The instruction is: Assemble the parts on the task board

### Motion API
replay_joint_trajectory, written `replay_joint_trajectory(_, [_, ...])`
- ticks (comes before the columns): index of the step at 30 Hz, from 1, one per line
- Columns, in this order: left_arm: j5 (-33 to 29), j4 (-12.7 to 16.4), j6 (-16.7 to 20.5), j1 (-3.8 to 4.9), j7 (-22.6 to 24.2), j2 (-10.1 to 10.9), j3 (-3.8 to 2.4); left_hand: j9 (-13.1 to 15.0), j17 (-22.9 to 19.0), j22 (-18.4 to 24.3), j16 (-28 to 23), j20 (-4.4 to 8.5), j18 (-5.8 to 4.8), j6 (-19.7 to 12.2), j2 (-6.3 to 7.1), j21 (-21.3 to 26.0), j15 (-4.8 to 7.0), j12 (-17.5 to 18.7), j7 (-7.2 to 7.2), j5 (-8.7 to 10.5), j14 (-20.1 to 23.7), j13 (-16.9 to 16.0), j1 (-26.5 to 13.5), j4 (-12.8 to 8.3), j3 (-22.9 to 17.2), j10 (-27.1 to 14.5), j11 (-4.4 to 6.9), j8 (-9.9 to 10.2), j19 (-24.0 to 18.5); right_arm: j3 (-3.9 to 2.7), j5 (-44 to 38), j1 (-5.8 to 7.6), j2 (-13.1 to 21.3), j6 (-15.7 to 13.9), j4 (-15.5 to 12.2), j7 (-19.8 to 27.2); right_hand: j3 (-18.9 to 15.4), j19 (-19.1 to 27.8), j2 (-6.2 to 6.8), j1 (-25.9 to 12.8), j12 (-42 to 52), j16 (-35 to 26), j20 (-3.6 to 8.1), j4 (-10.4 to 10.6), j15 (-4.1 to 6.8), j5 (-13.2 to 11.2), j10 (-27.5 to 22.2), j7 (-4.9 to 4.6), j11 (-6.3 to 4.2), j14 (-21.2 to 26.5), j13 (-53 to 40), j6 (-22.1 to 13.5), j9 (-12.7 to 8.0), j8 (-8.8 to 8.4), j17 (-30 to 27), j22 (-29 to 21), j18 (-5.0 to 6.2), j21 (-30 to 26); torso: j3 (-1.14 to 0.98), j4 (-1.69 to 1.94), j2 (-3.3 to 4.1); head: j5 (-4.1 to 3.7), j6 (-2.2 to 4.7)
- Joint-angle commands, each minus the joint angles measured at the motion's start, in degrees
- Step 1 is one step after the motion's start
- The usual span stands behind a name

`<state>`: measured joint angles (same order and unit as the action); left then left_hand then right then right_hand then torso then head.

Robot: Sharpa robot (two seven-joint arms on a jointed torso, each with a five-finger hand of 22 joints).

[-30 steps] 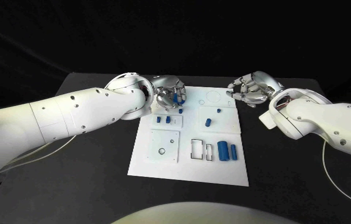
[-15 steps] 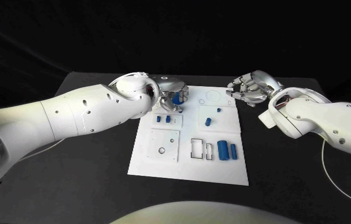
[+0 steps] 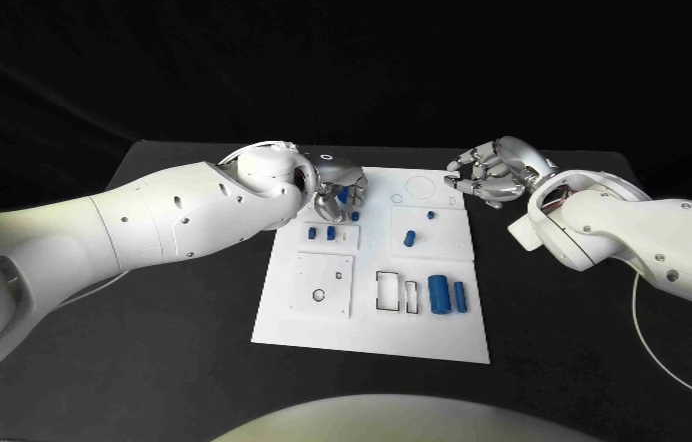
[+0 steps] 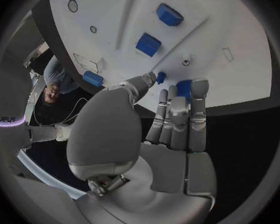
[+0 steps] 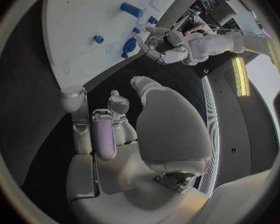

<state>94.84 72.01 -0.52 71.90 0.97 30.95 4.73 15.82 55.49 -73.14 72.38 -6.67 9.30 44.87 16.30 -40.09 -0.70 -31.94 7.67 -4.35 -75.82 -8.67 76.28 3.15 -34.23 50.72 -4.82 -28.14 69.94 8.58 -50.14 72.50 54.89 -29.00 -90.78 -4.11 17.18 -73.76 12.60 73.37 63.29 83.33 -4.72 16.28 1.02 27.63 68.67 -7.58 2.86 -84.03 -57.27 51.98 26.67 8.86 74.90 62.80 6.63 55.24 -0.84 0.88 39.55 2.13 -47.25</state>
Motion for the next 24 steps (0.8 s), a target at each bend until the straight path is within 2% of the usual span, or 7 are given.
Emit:
replay_joint_trajectory(1, [1.03, -0.42, -1.56, -0.06, -0.31, -0.45, -0.01, -0.09, 0.56, -0.7, 0.68, -0.06, -0.83, 0.86, -0.69, -1.16, -0.02, 0.54, -0.04, -0.26, -0.6, 0.28, -0.12, -0.07, -0.5, 0.98, -0.04, 0.36, 0.77, 0.0, -0.23, -0.04, -0.07, 0.19, -0.07, 0.31, 0.27, 0.48, 0.38, -0.37, -0.21, -0.38, -0.07, 0.06, 0.29, 0.34, -0.43, 0.03, -0.1, -2.22, 0.05, -0.56, 0.06, 0.25, 1.91, -0.07, 1.15, -0.26, -0.02, -0.02, -0.03, 0.02, -0.03])
replay_joint_trajectory(7, [1.03, -1.21, -1.15, -0.28, -0.26, -1.26, 0.01, -0.14, 2.12, -2.52, 2.31, 0.01, -1.31, 1.81, -1.0, -4.66, 0.05, 1.51, 0.04, -0.21, -1.91, 0.89, 0.07, -0.36, -1.64, 2.72, 0.03, 1.06, 2.15, 0.0, -0.23, -0.04, -0.07, 0.17, -0.09, 0.31, 0.38, 0.51, 0.4, -0.39, -0.38, -0.42, -0.08, 0.07, 0.29, 0.34, -0.52, 0.03, -0.11, -2.2, 0.25, -0.55, 0.08, 0.27, 1.87, -0.11, 1.16, -0.34, -0.02, 0.01, -0.03, 0.05, -0.09])
replay_joint_trajectory(14, [1.01, -1.6, -0.81, -0.82, -0.12, -1.9, 0.01, -0.17, 3.11, -3.53, 3.28, 0.05, -1.55, 2.26, -1.22, -6.45, 0.1, 2.23, 0.2, -0.18, -2.73, 1.29, 0.06, -0.51, -2.38, 3.78, 0.1, 1.63, 2.82, -0.01, -0.23, -0.04, -0.07, 0.19, -0.13, 0.28, 0.38, 0.51, 0.4, -0.39, -0.38, -0.42, -0.08, 0.07, 0.29, 0.34, -0.52, 0.03, -0.11, -2.2, 0.25, -0.55, 0.08, 0.27, 1.87, -0.11, 1.16, -0.34, -0.02, -0.04, -0.02, -0.05, -0.17])
replay_joint_trajectory(20, [1.0, -2.36, -0.75, -1.32, -0.21, -2.46, 0.0, -0.07, 3.68, -4.35, 3.9, 0.12, -1.76, 3.04, -1.58, -7.99, 0.18, 2.7, 0.27, -0.12, -3.26, 1.53, 0.35, -0.83, -3.08, 4.63, 0.18, 1.8, 3.42, -0.01, -0.24, -0.04, -0.09, 0.24, -0.12, 0.25, 0.38, 0.51, 0.4, -0.39, -0.38, -0.42, -0.08, 0.07, 0.29, 0.34, -0.52, 0.03, -0.11, -2.2, 0.25, -0.55, 0.08, 0.27, 1.87, -0.11, 1.16, -0.34, -0.1, 0.01, -0.05, -0.08, -0.29])
replay_joint_trajectory(24, [1.0, -3.06, -0.76, -1.73, -0.27, -3.04, -0.01, 0.06, 4.68, -5.41, 4.78, 0.03, -2.13, 4.01, -1.72, -10.16, -0.01, 3.22, 0.93, -0.05, -4.07, 1.76, 0.3, -1.14, -3.64, 5.9, -0.12, 2.06, 4.29, -0.01, -0.24, -0.04, -0.14, 0.27, -0.1, 0.26, 0.38, 0.51, 0.4, -0.39, -0.38, -0.42, -0.08, 0.07, 0.29, 0.34, -0.52, 0.03, -0.11, -2.2, 0.25, -0.55, 0.08, 0.27, 1.87, -0.11, 1.16, -0.34, -0.07, 0.1, -0.14, -0.09, -0.4])
